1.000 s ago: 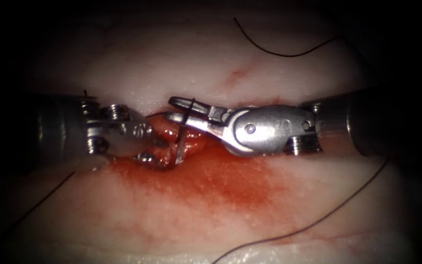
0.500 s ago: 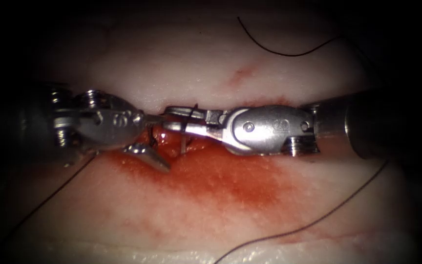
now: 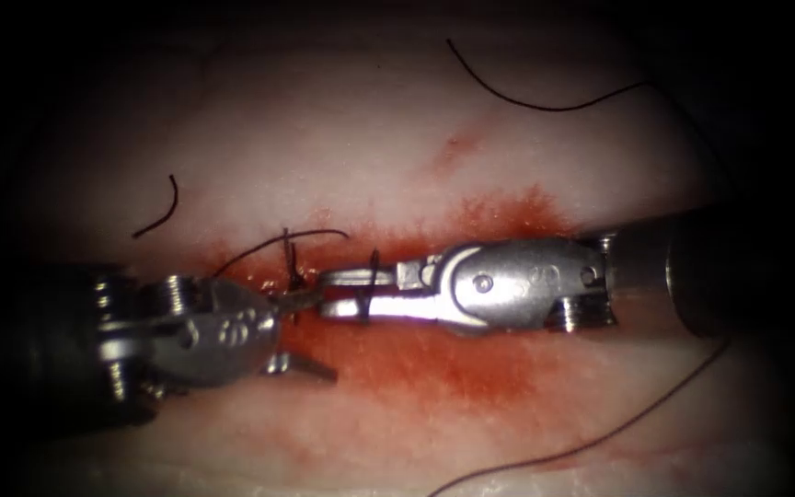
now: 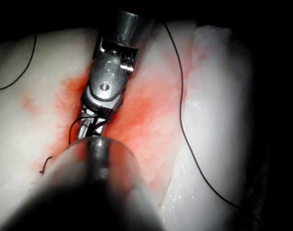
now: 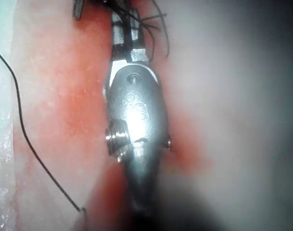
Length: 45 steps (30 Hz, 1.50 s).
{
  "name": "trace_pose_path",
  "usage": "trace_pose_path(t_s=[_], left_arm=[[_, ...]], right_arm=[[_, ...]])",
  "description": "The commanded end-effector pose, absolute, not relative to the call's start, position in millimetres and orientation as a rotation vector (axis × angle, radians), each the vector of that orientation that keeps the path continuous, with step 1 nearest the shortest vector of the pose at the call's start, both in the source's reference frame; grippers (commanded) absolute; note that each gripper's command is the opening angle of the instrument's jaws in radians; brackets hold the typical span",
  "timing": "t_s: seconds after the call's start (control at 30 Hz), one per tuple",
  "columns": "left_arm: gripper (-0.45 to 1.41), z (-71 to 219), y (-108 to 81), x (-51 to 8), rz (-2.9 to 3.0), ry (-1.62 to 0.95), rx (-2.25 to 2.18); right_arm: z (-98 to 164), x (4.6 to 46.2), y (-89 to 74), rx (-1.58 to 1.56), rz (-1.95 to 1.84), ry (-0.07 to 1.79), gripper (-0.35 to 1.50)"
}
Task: Wound Closure
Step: Push needle through skin below wound with right needle driver
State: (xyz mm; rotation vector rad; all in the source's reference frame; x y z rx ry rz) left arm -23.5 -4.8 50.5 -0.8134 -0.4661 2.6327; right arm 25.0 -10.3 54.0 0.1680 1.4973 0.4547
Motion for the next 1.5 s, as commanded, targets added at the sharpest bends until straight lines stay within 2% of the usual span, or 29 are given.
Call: trace_pose_path(t_s=[0.03,0.17,0.2,0.23,0.27,0.3,0.4,0.47,0.77,0.9,1.07,1.3,1.5], left_arm=[[0.17,51.3,-5.1,-24.0,2.633,-0.468,-0.822],[0.15,51.0,-4.4,-23.2,2.616,-0.440,-0.844],[0.42,50.8,-3.8,-23.0,2.603,-0.426,-0.854],[0.81,50.7,-3.1,-22.9,2.588,-0.410,-0.861],[1.09,50.5,-2.2,-22.7,2.583,-0.373,-0.876],[1.11,50.3,-1.5,-22.5,2.573,-0.335,-0.875],[0.91,49.8,0.1,-22.2,2.564,-0.270,-0.854],[0.93,49.8,0.4,-22.0,2.568,-0.272,-0.855],[0.77,50.4,-1.4,-21.7,2.577,-0.266,-0.862],[0.49,50.7,-2.1,-22.0,2.563,-0.256,-0.886],[0.22,51.4,-3.0,-22.8,2.546,-0.269,-0.933],[0.17,53.9,-4.7,-24.8,2.548,-0.300,-0.978],[0.17,55.0,-5.3,-24.3,2.536,-0.336,-0.959]], right_arm=[[54.6,25.6,-10.2,0.170,0.470,1.498,-0.35],[54.9,25.6,-10.1,0.172,0.473,1.497,-0.35],[55.0,25.6,-10.2,0.171,0.471,1.498,-0.35],[55.0,25.6,-10.4,0.171,0.469,1.498,-0.35],[55.1,25.7,-10.6,0.170,0.467,1.498,-0.35],[55.1,25.7,-10.7,0.171,0.465,1.496,-0.35],[55.1,25.7,-10.9,0.173,0.471,1.501,-0.35],[55.0,25.8,-10.9,0.174,0.472,1.501,-0.35],[55.0,25.6,-10.6,0.173,0.475,1.499,-0.35],[55.0,25.6,-10.4,0.175,0.473,1.501,-0.35],[55.1,25.5,-10.3,0.196,0.455,1.497,-0.35],[55.3,25.4,-10.4,0.247,0.403,1.514,-0.35],[55.4,25.4,-11.0,0.257,0.388,1.508,-0.35]])
